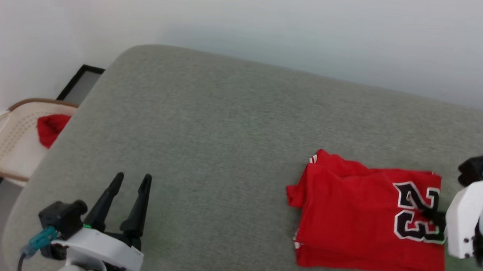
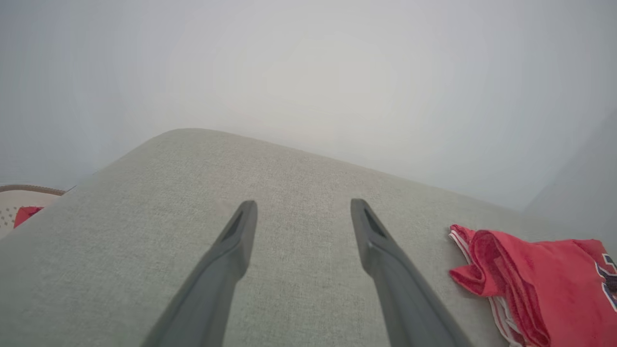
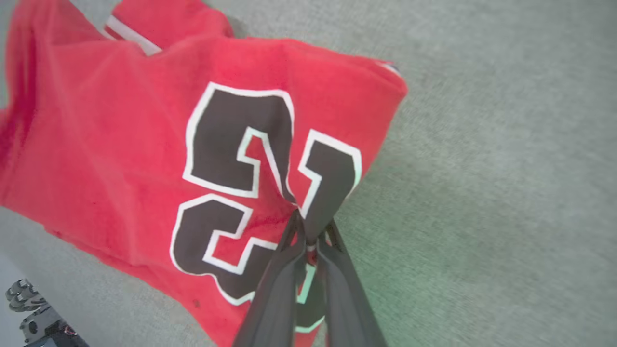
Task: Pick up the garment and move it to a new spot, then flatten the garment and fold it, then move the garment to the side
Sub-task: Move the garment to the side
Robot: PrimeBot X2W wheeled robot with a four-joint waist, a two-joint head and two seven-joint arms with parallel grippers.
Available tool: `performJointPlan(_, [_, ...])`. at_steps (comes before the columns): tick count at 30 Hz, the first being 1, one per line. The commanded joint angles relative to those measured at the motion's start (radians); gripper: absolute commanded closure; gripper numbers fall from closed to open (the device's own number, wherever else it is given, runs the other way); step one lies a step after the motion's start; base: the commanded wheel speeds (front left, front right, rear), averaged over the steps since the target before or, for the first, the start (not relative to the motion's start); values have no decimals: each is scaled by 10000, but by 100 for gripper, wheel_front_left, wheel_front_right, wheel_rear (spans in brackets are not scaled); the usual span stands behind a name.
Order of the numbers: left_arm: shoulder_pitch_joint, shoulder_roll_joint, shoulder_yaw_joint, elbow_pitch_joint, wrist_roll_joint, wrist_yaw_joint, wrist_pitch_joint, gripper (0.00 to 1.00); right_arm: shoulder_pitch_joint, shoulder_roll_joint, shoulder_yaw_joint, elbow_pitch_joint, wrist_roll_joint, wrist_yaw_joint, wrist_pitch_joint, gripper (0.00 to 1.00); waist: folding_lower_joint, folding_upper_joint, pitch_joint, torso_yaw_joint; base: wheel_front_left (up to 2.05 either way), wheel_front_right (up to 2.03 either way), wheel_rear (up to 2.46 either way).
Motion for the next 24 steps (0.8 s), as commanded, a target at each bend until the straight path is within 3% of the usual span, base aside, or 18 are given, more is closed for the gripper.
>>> performJointPlan(1, [-204, 36, -89, -53, 72, -20, -35, 0, -226, -264, 31, -191, 3, 1, -3, 100, 0, 0, -18, -484, 0, 0, 0])
performJointPlan(13, [-1096, 77, -550, -280, 173, -20, -22, 0, -1457, -1727, 288, -884, -290, 1, 130, 100, 0, 0, 580, -1815, 0, 0, 0])
performJointPlan(24, [-2148, 346, -1002, -303, 197, -20, -22, 0, -2594, -2579, 699, -598, -401, 1, -721, 100, 0, 0, 1461, -3057, 0, 0, 0])
